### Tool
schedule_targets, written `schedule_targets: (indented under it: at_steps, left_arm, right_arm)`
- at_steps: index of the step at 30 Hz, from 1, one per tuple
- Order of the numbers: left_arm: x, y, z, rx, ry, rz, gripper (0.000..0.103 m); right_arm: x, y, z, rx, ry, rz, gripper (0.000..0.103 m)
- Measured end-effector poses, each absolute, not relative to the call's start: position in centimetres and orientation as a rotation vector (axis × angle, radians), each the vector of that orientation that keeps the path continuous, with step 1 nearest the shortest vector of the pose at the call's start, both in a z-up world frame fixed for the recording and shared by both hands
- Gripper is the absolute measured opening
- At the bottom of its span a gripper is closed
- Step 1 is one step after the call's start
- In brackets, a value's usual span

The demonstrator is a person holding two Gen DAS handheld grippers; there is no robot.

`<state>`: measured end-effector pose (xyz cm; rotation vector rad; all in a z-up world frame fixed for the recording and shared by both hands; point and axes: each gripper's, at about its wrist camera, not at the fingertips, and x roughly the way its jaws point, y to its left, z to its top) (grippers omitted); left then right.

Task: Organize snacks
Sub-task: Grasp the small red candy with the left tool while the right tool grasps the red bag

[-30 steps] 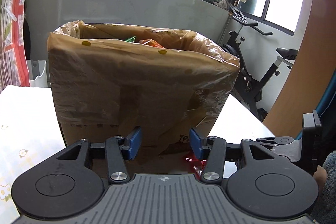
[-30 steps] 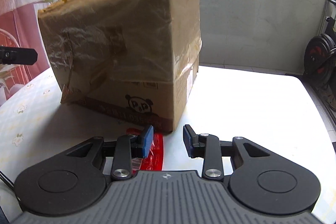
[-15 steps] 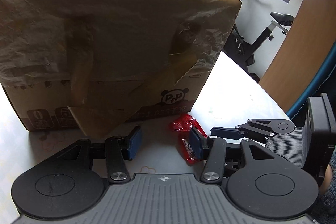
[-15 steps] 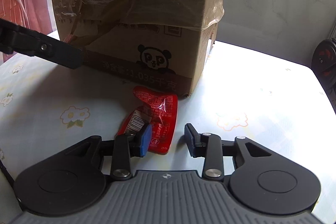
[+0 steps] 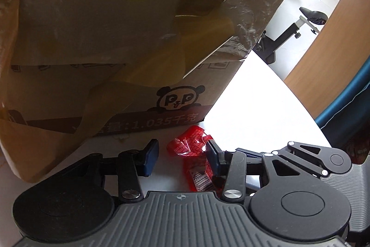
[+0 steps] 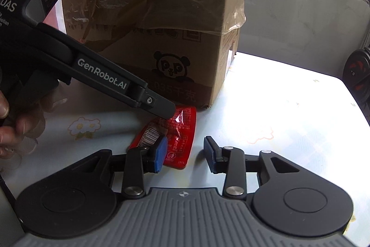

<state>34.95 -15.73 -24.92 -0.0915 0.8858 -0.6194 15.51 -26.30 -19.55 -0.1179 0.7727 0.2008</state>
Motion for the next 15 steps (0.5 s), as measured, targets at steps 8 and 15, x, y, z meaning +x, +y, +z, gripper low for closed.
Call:
schedule_targets:
  at_steps: [8, 15]
  left_arm:
    - [33.6, -15.1, -24.4, -0.113, 0.838, -0.672, 0.022]
    - [32.6, -15.0, -23.3, -0.115, 0.820, -0.721, 0.011]
  right_arm:
    - [15.7, -26.5, -19.7, -0.109, 0.772, 0.205, 0.040]
    - [15.8, -26.9, -19.6, -0.089, 0.776, 0.213, 0.041]
